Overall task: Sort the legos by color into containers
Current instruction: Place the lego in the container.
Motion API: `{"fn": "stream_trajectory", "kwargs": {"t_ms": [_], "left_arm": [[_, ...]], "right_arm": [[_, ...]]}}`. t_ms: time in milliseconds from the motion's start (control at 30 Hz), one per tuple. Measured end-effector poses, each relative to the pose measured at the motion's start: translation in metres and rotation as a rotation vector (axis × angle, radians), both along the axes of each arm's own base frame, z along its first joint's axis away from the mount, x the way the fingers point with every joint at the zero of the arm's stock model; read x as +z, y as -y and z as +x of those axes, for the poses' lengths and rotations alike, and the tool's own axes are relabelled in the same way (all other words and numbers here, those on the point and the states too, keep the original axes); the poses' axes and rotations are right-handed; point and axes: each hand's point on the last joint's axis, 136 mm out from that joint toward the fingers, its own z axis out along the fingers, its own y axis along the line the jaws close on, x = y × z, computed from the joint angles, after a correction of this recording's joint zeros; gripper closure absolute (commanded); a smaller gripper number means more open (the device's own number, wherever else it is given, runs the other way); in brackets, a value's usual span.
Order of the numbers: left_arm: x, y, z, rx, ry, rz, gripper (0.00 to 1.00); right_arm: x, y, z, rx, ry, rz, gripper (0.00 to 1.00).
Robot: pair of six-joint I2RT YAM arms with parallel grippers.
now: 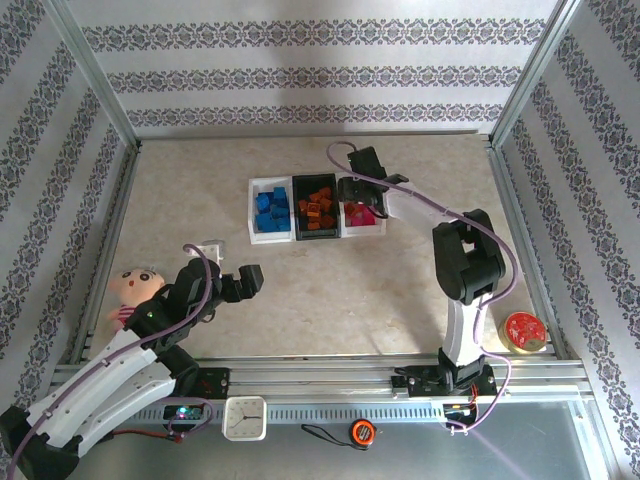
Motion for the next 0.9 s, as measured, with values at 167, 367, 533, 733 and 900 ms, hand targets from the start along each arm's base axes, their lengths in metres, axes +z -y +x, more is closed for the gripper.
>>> {"fn": "stream_trajectory", "kwargs": {"t_ms": [167,367,533,733,900], "left_arm": [[0.001,-0.006,0.005,0.035,0.016,0.024,0.0],[0.015,-0.009,0.021,0.075,0.116,0.041,0.0],[0.03,-0.015,0.05,0.115,0.256,0.144,0.01],[0.023,-0.064,0.106,0.252,0.225,0.374,0.01],[0.015,-0.119,0.143,0.351,0.166,0.455,0.01]], "right_arm": [[0.018,-0.004,0.001,0.015,0.037,0.031,0.06],[0.07,0.012,-0.038,0.004,0.16,0.073,0.02],[0.114,0.019,-0.075,-0.006,0.321,0.114,0.02],[0.099,0.023,-0.096,-0.006,0.342,0.076,0.02],[0.092,0.037,-0.102,-0.048,0.347,0.04,0.02]]}}
